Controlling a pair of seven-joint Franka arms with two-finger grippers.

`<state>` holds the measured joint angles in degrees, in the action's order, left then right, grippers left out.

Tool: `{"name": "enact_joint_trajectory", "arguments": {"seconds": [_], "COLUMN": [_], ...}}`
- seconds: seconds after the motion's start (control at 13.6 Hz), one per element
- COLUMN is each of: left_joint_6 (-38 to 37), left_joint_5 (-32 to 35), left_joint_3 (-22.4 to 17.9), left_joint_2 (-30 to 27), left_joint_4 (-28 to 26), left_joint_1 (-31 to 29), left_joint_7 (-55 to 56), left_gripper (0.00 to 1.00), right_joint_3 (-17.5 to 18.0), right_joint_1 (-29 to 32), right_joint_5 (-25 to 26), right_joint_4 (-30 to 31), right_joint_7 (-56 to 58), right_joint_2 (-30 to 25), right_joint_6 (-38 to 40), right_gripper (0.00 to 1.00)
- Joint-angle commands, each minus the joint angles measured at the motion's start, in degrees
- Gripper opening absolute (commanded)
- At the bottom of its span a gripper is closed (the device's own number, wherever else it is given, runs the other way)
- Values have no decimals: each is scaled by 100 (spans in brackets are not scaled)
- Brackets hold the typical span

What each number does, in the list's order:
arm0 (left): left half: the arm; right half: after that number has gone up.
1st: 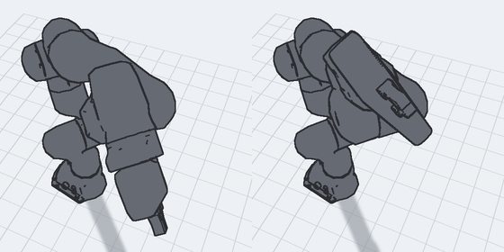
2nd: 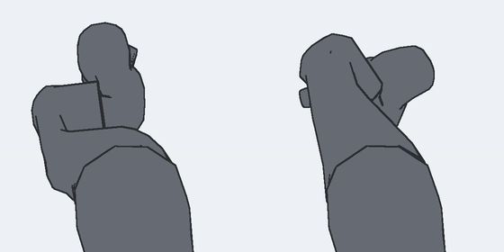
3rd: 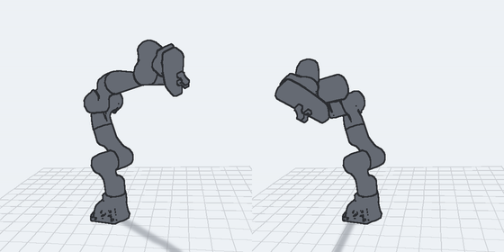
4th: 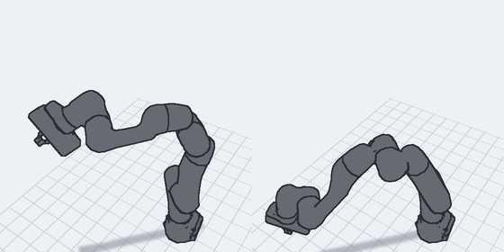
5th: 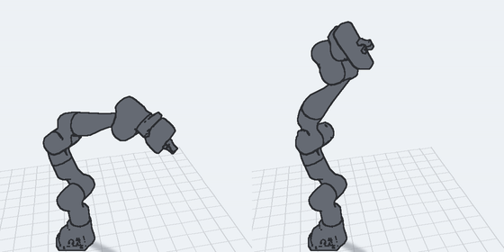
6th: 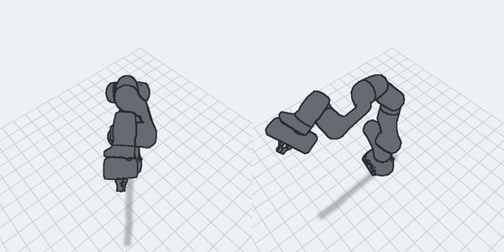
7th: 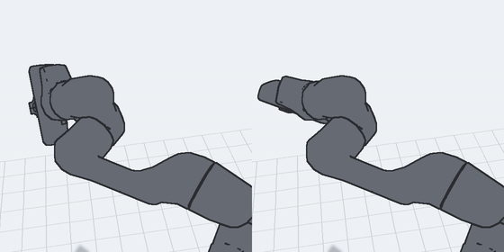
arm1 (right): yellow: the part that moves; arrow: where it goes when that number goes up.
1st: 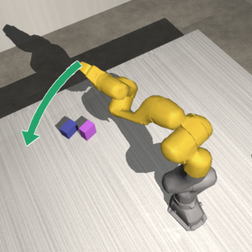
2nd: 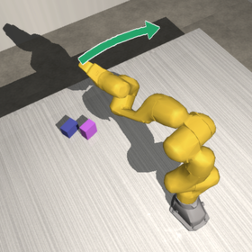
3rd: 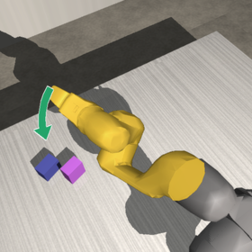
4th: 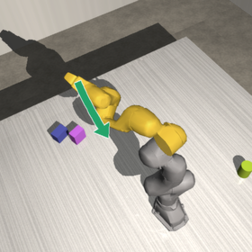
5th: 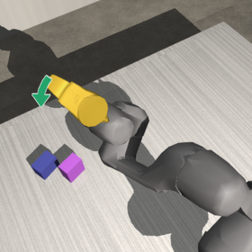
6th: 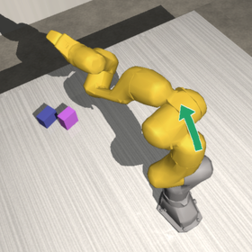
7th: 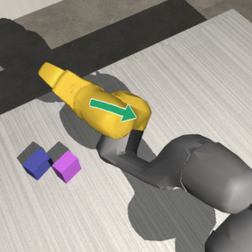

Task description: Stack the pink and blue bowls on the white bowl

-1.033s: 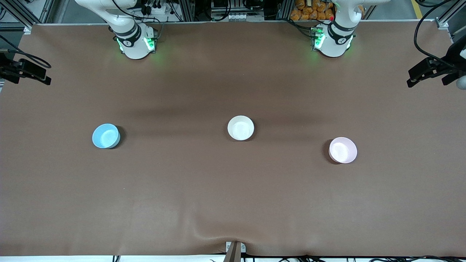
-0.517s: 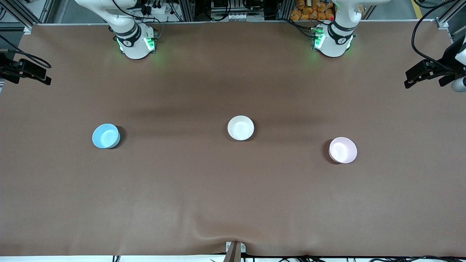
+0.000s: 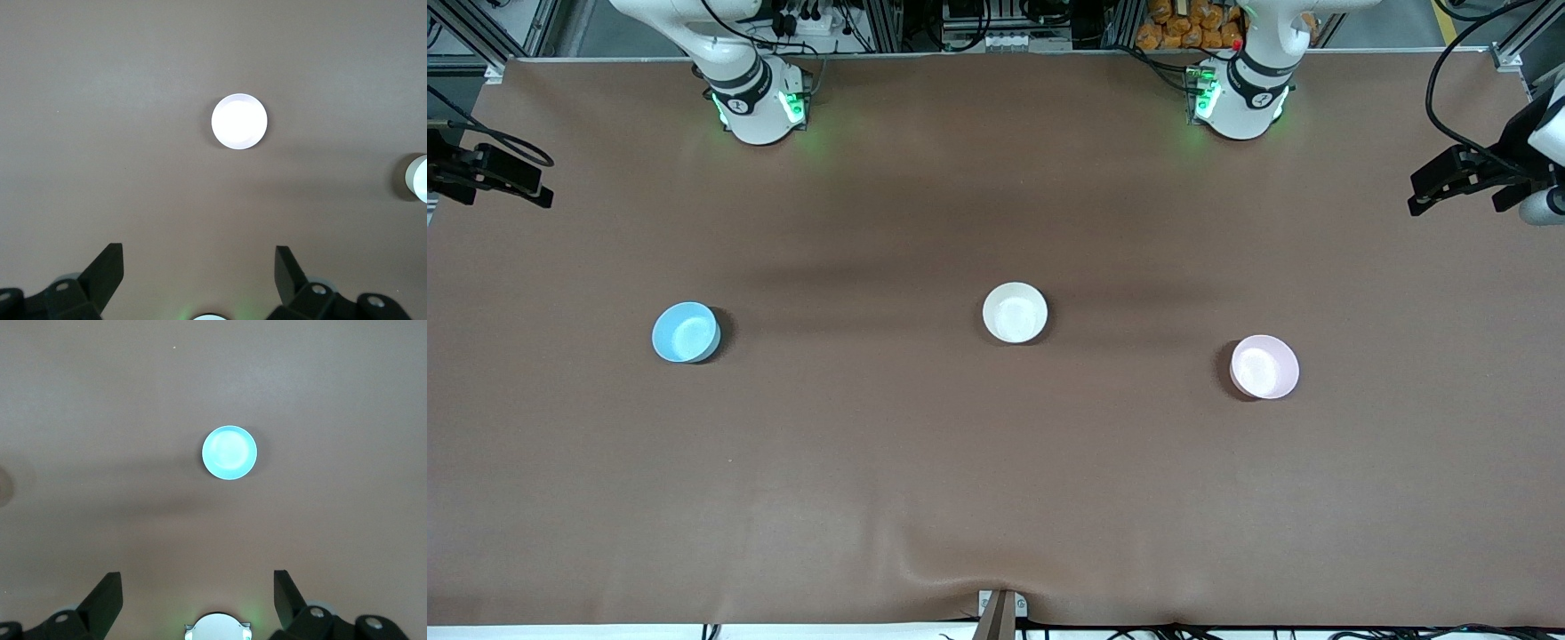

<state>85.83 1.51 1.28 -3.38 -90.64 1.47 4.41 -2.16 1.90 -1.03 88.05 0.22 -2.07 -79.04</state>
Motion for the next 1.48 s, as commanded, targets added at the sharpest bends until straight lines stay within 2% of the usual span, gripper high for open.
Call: {"name": "enact_joint_trajectory", "arguments": {"seconds": [0.0, 0.66, 1.4], "left_joint_6": [83, 434, 443], "left_joint_5": [43, 51, 34], "left_joint_3": [21, 21, 30], "left_joint_2": [12, 205, 232], "left_joint_4": [11, -24, -191], "left_joint_1": [-32, -6, 3], "left_joint_7": [-107, -107, -80], "left_gripper": [100, 100, 100], "right_joint_3": [-12, -12, -12], "right_joint_1": [-49, -40, -49], "right_joint_5": [24, 24, 24], "right_joint_4": [-113, -113, -113], "right_joint_7": [-101, -101, -101], "right_joint_2": [58, 110, 119], "right_joint_6": [38, 29, 29], "right_gripper": [100, 100, 100]}}
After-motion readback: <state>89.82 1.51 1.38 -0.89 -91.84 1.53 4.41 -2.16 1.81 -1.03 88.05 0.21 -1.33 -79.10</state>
